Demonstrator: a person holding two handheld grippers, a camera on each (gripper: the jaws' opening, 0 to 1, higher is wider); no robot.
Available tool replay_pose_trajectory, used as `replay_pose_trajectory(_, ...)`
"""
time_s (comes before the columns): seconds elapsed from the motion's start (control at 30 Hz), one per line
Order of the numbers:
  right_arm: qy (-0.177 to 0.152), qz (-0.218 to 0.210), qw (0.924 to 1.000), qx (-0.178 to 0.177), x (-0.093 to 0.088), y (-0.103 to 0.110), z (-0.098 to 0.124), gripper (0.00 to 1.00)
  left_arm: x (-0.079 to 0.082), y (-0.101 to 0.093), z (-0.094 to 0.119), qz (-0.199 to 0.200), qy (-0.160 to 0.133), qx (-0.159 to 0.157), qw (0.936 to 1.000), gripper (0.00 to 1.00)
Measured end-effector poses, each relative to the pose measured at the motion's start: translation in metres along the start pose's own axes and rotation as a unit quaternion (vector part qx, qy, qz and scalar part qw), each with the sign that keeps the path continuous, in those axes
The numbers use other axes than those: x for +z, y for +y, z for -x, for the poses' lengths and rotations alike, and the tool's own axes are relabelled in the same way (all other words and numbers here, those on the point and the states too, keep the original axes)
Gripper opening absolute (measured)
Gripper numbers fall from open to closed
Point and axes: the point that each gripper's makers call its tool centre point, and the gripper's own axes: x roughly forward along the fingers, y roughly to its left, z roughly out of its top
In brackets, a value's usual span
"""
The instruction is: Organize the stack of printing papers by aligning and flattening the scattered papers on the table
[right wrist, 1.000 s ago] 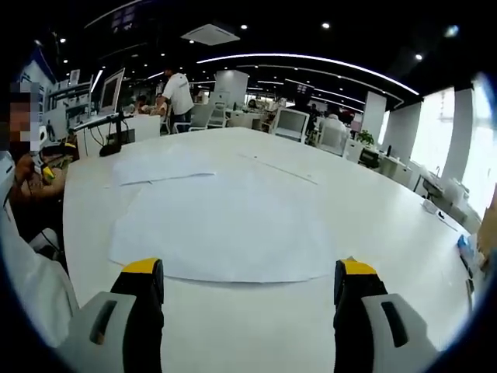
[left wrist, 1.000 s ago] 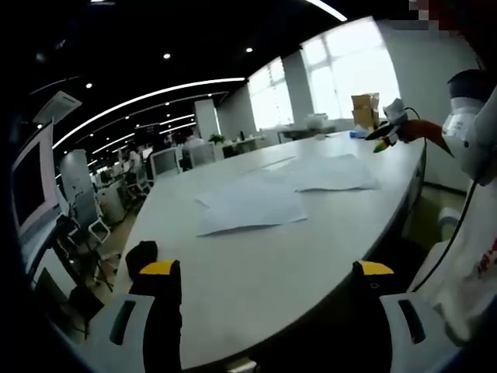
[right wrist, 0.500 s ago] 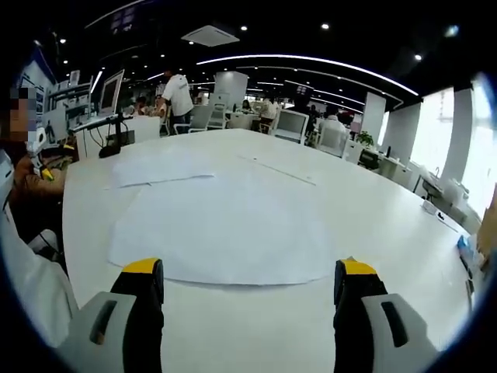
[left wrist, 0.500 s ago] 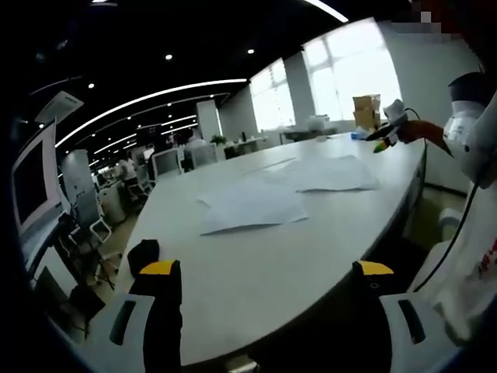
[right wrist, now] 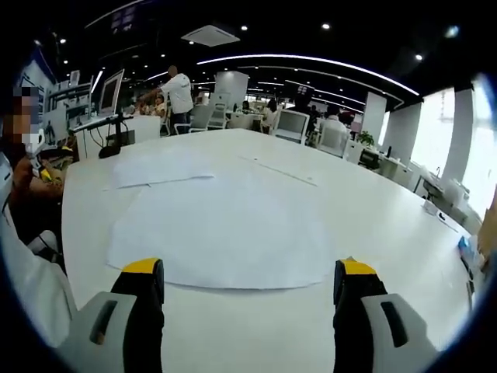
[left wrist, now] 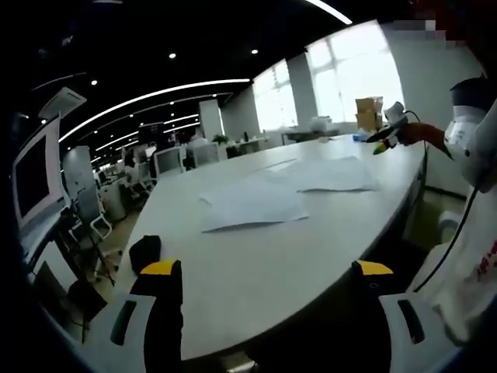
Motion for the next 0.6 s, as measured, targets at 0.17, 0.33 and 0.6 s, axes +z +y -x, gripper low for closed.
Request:
replay_pose_trajectory(0.17,0.001,0.0,1.0,0.001,0.0,-0.0007,-0.0017,0.85,0.0001,0.0011,0.0009,0.0,-0.001,0.001,1.0,0.92)
replay_pose_trajectory(0.33,0.001,-0.003,1.0,-0.001,0.0001,-0.0023,-0.0027,0.86,-0.0014,0.0013,0.0009,0.0,0.001,0.001,1.0,0.92)
replay_pose_trajectory(0.6,0.004,0.0,1.0,0.002,0.0014,-0.0014,-0.0074,0.86,-0.0004,-0.0002,-0.0005,-0.001,0.0,-0.002,1.0,0.92)
